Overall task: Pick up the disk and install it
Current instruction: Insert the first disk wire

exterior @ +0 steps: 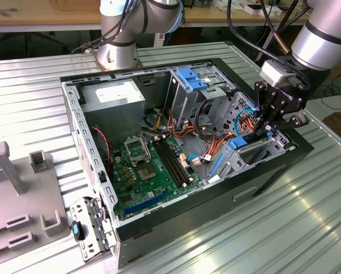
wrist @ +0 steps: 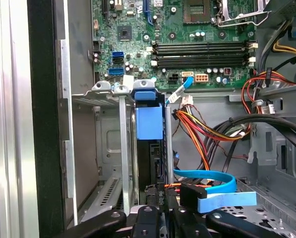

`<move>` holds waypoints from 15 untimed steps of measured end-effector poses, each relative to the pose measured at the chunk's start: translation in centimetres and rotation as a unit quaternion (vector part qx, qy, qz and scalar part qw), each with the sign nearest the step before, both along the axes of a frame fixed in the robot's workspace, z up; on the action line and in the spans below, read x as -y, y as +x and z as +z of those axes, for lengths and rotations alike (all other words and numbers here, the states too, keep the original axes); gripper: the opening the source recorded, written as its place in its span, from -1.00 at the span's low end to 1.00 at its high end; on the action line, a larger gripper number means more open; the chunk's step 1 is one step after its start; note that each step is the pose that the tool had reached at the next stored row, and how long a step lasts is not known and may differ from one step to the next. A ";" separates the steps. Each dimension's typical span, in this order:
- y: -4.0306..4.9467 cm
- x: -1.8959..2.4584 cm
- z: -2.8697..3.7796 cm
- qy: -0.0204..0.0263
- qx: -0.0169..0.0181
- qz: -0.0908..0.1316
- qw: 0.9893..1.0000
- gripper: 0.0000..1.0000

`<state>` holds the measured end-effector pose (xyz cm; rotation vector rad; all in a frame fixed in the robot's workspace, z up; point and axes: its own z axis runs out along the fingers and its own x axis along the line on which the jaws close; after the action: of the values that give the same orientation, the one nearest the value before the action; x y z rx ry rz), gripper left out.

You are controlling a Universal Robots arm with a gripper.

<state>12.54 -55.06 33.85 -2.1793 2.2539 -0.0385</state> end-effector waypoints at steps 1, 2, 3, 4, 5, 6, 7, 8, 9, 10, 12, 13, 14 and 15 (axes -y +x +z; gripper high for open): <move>0.00 0.00 -0.03 0.000 0.000 0.000 1.000 -0.66; 0.00 0.00 -0.04 0.000 0.000 0.000 1.000 -0.66; 0.00 0.00 -0.04 0.000 0.000 0.000 1.000 -0.66; 0.00 0.00 -0.04 0.000 0.000 0.000 1.000 -0.66; 0.00 0.00 -0.08 0.001 0.000 0.000 1.000 -0.66; 0.00 0.00 -0.10 0.001 0.000 0.000 1.000 -0.64; 0.00 0.00 -0.09 0.001 0.000 0.000 1.000 -0.64; 0.00 0.00 0.01 0.000 0.000 0.000 1.000 -0.51; 0.01 0.00 0.11 0.000 0.000 0.000 1.000 -0.51; 0.04 0.00 0.42 0.000 0.000 0.000 1.000 -0.51; 0.07 0.00 0.89 0.000 0.000 0.000 1.000 -0.51; 0.07 0.00 0.90 0.001 0.000 0.000 1.000 -0.51; 0.07 0.00 0.92 0.000 0.000 0.000 1.000 -0.51; 0.07 0.00 0.93 0.000 0.000 0.000 1.000 -0.51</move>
<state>12.61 -55.07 34.78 -2.1789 2.2535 -0.0376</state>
